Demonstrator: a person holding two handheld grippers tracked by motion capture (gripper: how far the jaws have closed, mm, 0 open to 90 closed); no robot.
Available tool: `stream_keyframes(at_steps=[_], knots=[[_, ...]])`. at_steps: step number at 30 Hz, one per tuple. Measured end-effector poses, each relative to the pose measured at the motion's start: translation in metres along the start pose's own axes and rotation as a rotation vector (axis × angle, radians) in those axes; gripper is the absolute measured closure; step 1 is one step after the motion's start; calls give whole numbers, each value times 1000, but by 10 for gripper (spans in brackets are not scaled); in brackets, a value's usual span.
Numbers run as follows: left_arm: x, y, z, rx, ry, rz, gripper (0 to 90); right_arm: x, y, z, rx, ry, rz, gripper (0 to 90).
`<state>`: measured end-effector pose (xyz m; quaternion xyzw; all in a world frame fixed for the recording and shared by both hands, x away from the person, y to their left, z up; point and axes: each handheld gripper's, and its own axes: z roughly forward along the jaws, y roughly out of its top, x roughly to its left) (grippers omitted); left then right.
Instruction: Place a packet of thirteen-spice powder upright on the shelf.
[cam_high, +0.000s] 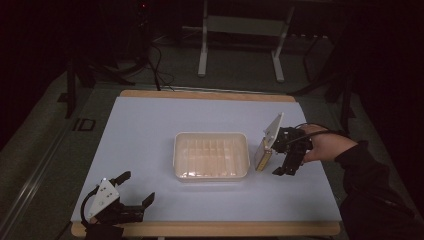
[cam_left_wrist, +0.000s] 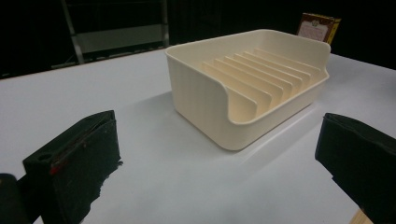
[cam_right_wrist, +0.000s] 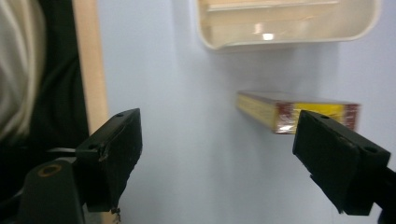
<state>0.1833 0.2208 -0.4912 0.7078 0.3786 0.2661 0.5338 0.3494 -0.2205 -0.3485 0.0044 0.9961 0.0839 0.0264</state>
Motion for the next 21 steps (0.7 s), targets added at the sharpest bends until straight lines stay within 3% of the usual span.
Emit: stream_keyframes(at_steps=[5, 7, 9, 14, 21], knots=[[0, 0, 0, 3, -4, 2, 0, -15, 2, 3, -2, -43, 2, 158], [0, 0, 0, 3, -4, 0, 0, -21, 3, 6, 4, -39, 4, 170], [0, 0, 0, 3, -6, -2, 0, -27, 2, 9, 6, -68, -12, 170], [0, -1, 0, 5, -8, 1, 0, -42, -1, 17, 16, -71, 15, 170], [0, -1, 0, 7, -7, -2, 0, -57, -3, 30, 24, -38, 53, 170]])
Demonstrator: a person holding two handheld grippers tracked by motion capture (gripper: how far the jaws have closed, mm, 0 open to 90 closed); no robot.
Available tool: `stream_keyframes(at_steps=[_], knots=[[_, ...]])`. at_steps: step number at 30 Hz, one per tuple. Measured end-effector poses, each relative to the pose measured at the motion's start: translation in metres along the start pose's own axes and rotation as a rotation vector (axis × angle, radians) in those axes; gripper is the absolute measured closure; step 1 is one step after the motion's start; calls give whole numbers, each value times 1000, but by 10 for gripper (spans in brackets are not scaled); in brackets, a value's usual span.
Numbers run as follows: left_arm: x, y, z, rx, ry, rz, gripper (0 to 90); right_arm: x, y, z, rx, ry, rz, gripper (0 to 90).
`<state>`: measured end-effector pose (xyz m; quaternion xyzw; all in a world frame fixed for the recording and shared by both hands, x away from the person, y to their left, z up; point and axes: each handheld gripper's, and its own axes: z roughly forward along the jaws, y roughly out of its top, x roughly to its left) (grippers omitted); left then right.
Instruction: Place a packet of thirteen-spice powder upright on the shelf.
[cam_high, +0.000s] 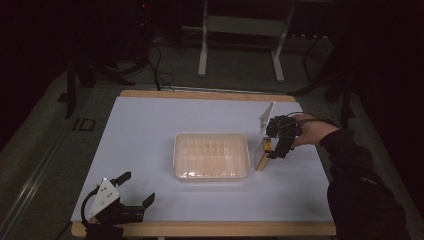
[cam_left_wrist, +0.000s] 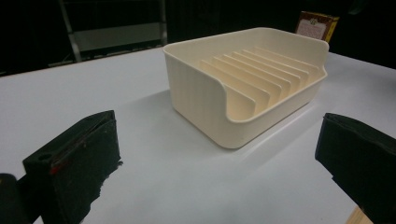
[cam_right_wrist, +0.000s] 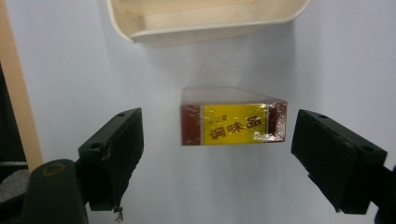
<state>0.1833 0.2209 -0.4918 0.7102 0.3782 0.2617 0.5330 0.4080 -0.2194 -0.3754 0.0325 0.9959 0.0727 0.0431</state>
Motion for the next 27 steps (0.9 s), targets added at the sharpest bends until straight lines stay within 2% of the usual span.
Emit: stream_keyframes(at_steps=[5, 13, 19, 21, 27], knots=[[0, 0, 0, 1, -1, -2, 1, -9, -2, 12, 9, 34, 14, 172], [1, -1, 1, 4, -1, -2, 0, -15, -3, 27, 31, 79, 28, 204], [0, -1, 2, 9, -2, -5, 0, -16, -2, 31, 38, 105, 20, 244], [0, -1, 2, 10, -2, -4, 0, -17, -2, 30, 37, 97, 21, 303], [1, -1, 2, 8, 1, -7, 0, -16, -1, 27, 61, 118, 27, 318]])
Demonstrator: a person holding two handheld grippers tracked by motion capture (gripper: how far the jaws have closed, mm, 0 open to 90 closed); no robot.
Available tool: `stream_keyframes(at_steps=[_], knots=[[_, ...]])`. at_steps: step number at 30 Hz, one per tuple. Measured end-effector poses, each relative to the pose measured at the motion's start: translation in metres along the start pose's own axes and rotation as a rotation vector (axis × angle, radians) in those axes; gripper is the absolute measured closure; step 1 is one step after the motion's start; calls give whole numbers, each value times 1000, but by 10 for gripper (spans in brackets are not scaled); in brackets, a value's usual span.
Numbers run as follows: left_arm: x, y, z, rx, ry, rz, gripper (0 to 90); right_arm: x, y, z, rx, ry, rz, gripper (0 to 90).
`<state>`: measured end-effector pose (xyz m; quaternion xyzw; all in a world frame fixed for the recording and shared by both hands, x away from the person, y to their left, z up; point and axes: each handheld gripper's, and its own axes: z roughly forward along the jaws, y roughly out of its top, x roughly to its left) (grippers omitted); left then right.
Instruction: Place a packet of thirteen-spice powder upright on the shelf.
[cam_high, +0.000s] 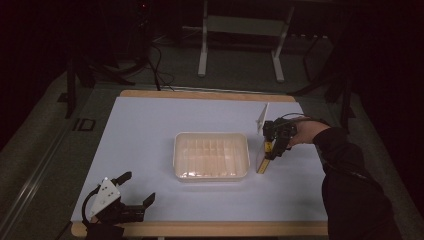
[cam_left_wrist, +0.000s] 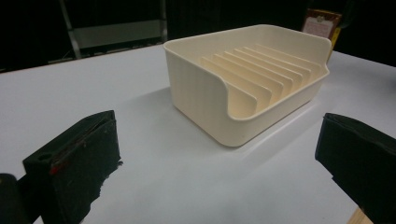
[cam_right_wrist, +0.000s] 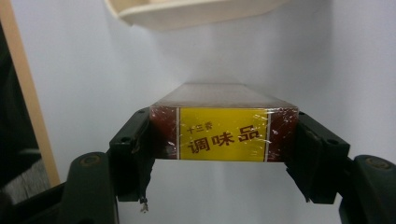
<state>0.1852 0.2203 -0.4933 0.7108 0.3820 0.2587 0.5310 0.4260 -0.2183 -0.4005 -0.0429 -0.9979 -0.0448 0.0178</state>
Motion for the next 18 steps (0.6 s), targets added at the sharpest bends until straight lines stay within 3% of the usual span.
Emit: stream_keyframes(at_steps=[4, 18], knots=[[0, 0, 0, 0, -2, 0, 0, 5, -1, -5, 5, -2, -22, 319], [0, 0, -1, -1, 2, 4, 0, 25, -9, -40, -75, 4, -101, 320]])
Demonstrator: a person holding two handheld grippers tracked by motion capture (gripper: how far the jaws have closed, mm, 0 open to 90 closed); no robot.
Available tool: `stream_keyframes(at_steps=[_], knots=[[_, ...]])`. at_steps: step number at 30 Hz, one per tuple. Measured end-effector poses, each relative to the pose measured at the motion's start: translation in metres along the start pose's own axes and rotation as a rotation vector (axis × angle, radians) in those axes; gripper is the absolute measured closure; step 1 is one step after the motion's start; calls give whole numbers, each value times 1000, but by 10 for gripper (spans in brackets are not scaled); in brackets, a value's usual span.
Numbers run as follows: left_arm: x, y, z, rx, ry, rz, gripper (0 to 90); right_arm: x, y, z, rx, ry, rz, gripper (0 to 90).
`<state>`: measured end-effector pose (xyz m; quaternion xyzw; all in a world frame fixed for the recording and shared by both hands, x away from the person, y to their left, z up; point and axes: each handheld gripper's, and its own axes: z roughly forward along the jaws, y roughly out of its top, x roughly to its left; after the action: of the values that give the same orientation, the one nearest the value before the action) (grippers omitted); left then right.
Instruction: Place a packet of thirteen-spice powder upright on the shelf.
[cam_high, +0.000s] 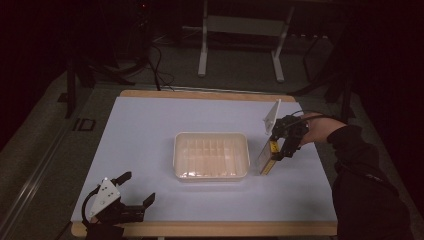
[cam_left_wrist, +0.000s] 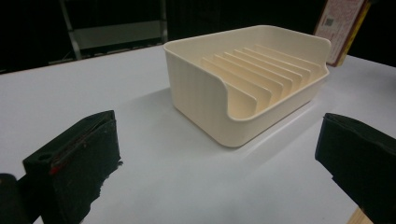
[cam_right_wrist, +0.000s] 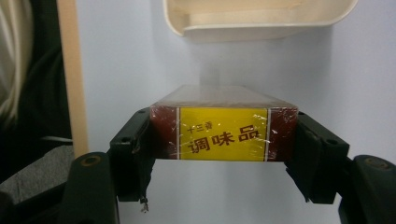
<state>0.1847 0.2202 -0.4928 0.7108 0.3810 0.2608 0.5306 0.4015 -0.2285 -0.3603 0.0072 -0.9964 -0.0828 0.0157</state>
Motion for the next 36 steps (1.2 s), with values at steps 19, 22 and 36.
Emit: stream_keyframes(at_steps=[19, 22, 36], knots=[[0, 0, 0, -2, 0, 1, 1, 26, 20, -61, -58, -56, -66, 321], [0, 0, 0, -2, -1, -1, 0, 29, 27, -67, -63, -55, -82, 321], [0, 0, -1, -4, -3, -2, 0, 36, 64, -71, -142, -37, -154, 321]])
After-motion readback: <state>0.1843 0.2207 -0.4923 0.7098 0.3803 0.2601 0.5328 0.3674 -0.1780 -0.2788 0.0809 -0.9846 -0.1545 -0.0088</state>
